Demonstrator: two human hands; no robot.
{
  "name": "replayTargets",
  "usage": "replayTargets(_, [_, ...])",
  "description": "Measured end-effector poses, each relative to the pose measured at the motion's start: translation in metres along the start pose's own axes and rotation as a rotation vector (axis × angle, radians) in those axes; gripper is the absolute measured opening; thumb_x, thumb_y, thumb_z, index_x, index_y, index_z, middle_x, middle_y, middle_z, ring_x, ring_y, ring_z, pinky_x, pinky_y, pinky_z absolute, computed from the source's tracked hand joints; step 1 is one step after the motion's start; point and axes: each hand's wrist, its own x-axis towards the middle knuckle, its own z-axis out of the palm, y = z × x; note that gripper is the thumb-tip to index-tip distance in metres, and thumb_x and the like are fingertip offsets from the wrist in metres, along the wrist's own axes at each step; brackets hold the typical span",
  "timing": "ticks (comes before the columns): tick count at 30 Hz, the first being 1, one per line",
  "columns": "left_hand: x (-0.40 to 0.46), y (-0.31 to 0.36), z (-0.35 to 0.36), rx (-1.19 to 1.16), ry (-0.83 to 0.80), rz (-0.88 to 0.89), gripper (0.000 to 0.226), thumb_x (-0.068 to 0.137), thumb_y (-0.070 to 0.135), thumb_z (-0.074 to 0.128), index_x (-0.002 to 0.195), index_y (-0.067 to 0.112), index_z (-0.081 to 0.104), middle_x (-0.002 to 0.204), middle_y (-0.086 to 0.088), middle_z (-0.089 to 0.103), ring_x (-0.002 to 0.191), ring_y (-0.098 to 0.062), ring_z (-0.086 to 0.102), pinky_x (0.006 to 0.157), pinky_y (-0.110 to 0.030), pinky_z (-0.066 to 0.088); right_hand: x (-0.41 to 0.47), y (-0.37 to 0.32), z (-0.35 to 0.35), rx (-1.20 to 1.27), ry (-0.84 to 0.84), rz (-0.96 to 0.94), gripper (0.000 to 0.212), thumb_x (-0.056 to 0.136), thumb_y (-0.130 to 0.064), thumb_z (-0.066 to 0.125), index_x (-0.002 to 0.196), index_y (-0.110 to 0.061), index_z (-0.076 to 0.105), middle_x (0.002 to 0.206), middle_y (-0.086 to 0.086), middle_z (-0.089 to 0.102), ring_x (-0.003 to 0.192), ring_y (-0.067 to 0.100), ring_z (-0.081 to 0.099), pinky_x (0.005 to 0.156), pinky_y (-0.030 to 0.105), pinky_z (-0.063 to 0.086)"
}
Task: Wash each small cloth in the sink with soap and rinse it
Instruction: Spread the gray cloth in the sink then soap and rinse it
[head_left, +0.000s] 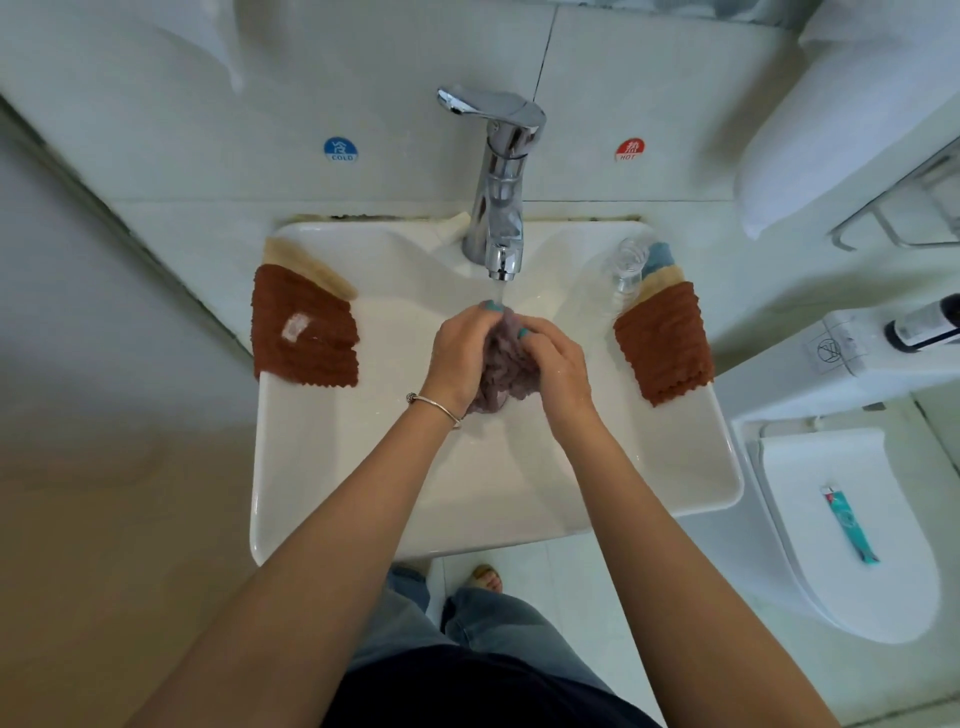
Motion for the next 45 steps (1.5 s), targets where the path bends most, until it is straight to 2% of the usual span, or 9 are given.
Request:
replayTargets(8, [0.002, 0.006, -0.009, 0.288, 0.036, 0.075, 0.033, 0.098, 0.04, 0.052, 0.102, 0.008, 0.06, 0.09, 0.001, 0.065, 0.08, -0.006, 0.061, 0.07, -0.017, 0.051, 0.004, -0.017, -0.008, -0.276, 0.057, -0.128, 0.014, 0.086, -0.018, 0.073, 0.075, -0.016, 0.064, 0.065, -0.009, 0.059, 0.06, 0.004, 0.055, 0.06, 0.025, 0.049])
replayTargets(12, [0.0, 0.007, -0.012, 0.406, -0.013, 0.131, 0.018, 0.099, 0.028, 0.053, 0.087, 0.016, 0.05, 0.078, 0.004, 0.054, 0.07, -0.006, 0.051, 0.062, -0.017, 0.042, 0.006, -0.022, -0.004, -0.324, -0.042, -0.151, 0.025, 0.096, 0.0, 0.049, 0.111, -0.016, 0.06, 0.094, -0.008, 0.06, 0.087, 0.005, 0.059, 0.08, 0.023, 0.051])
replayTargets(15, [0.0, 0.01, -0.014, 0.418, -0.043, 0.171, 0.017, 0.099, 0.025, 0.052, 0.086, 0.014, 0.048, 0.075, 0.005, 0.052, 0.068, -0.006, 0.049, 0.062, -0.016, 0.043, 0.004, -0.023, -0.003, -0.122, -0.172, -0.042, 0.026, 0.099, -0.013, 0.054, 0.124, -0.01, 0.061, 0.106, -0.001, 0.067, 0.098, 0.009, 0.064, 0.09, 0.026, 0.053])
replayTargets(20, [-0.001, 0.014, -0.027, 0.264, -0.132, 0.1, 0.013, 0.092, 0.021, 0.054, 0.08, 0.015, 0.056, 0.071, 0.005, 0.058, 0.066, -0.003, 0.054, 0.065, -0.016, 0.044, 0.01, -0.018, 0.003, -0.243, 0.079, -0.076, 0.013, 0.095, -0.018, 0.062, 0.087, -0.009, 0.067, 0.072, -0.002, 0.064, 0.072, 0.016, 0.06, 0.069, 0.029, 0.05])
replayTargets(28, [0.002, 0.001, -0.028, 0.472, -0.07, 0.15, 0.011, 0.096, 0.012, 0.056, 0.1, 0.022, 0.056, 0.098, 0.002, 0.065, 0.096, -0.015, 0.062, 0.085, -0.021, 0.048, 0.005, -0.005, 0.005, -0.26, 0.067, -0.093, 0.019, 0.09, -0.02, 0.068, 0.097, -0.009, 0.054, 0.086, -0.003, 0.061, 0.079, 0.011, 0.058, 0.066, 0.012, 0.044])
replayTargets(31, [0.0, 0.002, -0.028, 0.696, -0.01, 0.269, 0.008, 0.093, 0.018, 0.062, 0.101, 0.019, 0.064, 0.088, 0.01, 0.064, 0.086, -0.01, 0.063, 0.076, -0.011, 0.045, 0.006, -0.001, 0.004, -0.283, 0.151, -0.081, 0.013, 0.093, -0.021, 0.062, 0.1, -0.015, 0.053, 0.09, -0.004, 0.063, 0.089, 0.018, 0.062, 0.078, 0.029, 0.052])
replayTargets(34, [-0.001, 0.005, -0.028, 0.813, 0.034, 0.325, 0.013, 0.09, 0.029, 0.064, 0.097, 0.019, 0.069, 0.08, 0.01, 0.067, 0.077, -0.013, 0.065, 0.075, -0.026, 0.052, 0.001, -0.002, 0.009, -0.249, 0.217, -0.076, 0.011, 0.095, -0.026, 0.058, 0.096, -0.021, 0.049, 0.086, -0.009, 0.062, 0.085, 0.018, 0.063, 0.08, 0.045, 0.053])
replayTargets(40, [0.001, 0.015, -0.002, 0.622, 0.079, 0.308, 0.006, 0.091, 0.022, 0.063, 0.093, 0.021, 0.069, 0.083, 0.006, 0.069, 0.081, -0.011, 0.064, 0.076, -0.019, 0.049, 0.001, -0.002, 0.008, -0.175, 0.248, -0.043, 0.017, 0.092, -0.044, 0.056, 0.082, -0.031, 0.059, 0.077, -0.008, 0.064, 0.076, 0.016, 0.062, 0.083, 0.047, 0.052])
replayTargets(45, [0.0, 0.01, -0.005, 0.509, 0.106, 0.266, 0.007, 0.092, 0.013, 0.06, 0.093, 0.02, 0.062, 0.082, 0.011, 0.063, 0.078, -0.004, 0.059, 0.072, -0.005, 0.043, -0.001, 0.0, 0.008, -0.033, 0.028, -0.06, 0.01, 0.099, -0.018, 0.053, 0.102, -0.021, 0.061, 0.094, -0.001, 0.066, 0.089, 0.011, 0.062, 0.087, 0.035, 0.051])
